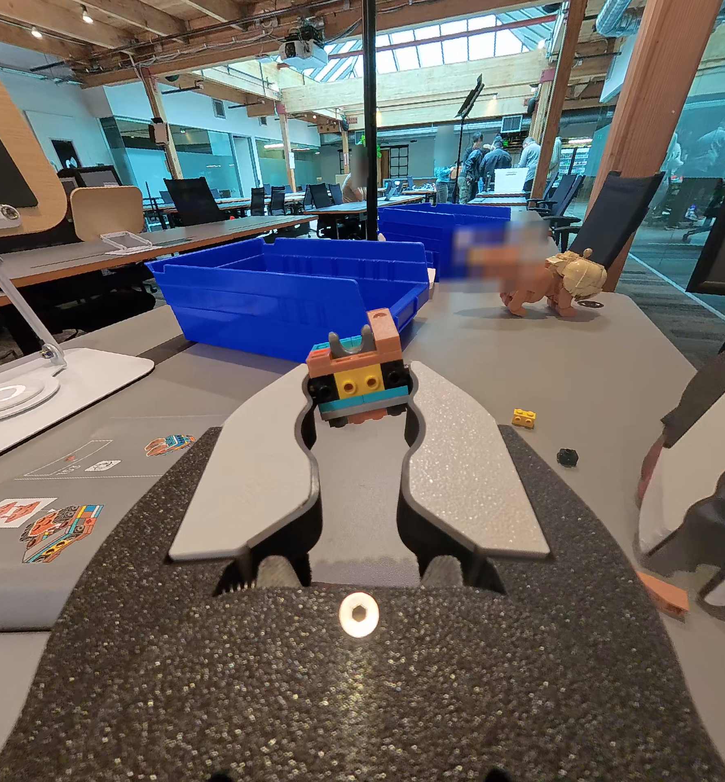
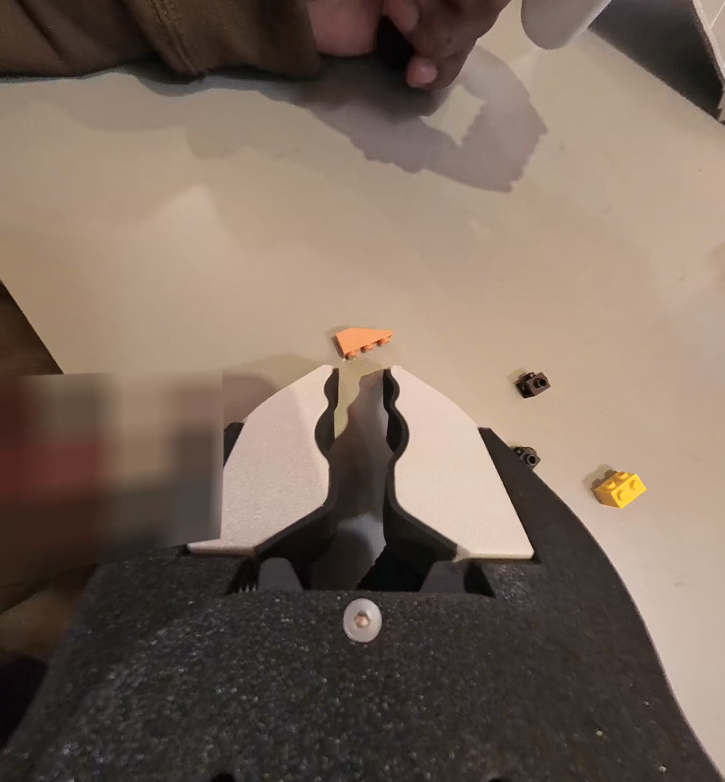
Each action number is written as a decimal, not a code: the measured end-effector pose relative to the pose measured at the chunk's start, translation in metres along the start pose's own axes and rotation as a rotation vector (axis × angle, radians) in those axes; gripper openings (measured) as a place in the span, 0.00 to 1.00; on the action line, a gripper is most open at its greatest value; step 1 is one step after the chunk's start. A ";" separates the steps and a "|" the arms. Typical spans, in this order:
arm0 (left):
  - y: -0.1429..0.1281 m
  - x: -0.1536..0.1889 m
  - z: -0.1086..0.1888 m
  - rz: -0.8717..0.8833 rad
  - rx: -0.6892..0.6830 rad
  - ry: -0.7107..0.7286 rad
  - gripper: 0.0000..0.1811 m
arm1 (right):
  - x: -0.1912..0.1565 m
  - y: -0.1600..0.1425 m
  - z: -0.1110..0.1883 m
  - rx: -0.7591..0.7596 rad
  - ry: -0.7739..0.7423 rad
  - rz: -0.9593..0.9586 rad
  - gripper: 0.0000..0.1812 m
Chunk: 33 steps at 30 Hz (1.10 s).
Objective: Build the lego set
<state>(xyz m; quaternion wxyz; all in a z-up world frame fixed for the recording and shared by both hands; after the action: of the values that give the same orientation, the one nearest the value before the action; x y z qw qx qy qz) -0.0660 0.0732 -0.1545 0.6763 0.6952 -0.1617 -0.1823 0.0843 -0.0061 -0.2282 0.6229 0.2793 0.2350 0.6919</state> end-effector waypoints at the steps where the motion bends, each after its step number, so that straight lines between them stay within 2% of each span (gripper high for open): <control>1: 0.000 0.000 0.000 0.000 0.000 0.000 0.21 | -0.001 0.002 0.001 0.011 0.010 0.000 0.11; 8: 0.000 0.000 0.000 0.000 -0.001 0.000 0.21 | -0.011 0.011 -0.004 0.031 0.017 0.012 0.11; 19: 0.000 0.000 0.000 -0.004 -0.003 0.000 0.21 | -0.007 0.009 -0.008 0.002 -0.003 -0.005 0.10; 26: 0.000 0.000 0.000 -0.006 -0.003 0.000 0.22 | 0.002 0.019 -0.002 0.027 -0.013 -0.004 0.11; 29: 0.000 0.000 0.000 -0.007 -0.004 0.001 0.21 | -0.003 0.021 -0.006 -0.009 0.002 0.012 0.14; 33: -0.001 0.001 0.000 -0.009 -0.006 -0.001 0.21 | -0.001 0.025 -0.010 0.000 -0.059 0.040 0.19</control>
<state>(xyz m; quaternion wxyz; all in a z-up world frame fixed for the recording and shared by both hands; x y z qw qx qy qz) -0.0649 0.0730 -0.1551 0.6773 0.6940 -0.1581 -0.1861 0.0588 -0.0102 -0.2191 0.6157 0.3039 0.2108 0.6958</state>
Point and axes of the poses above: each gripper's, where its closed fingertips meet, z back along the fingers, y out of its top, x = y × z across the jaws, the point moved 4 cm from there along z, back along the fingers, and after that the axes turned 2 degrees about y, right-handed, at the moved point
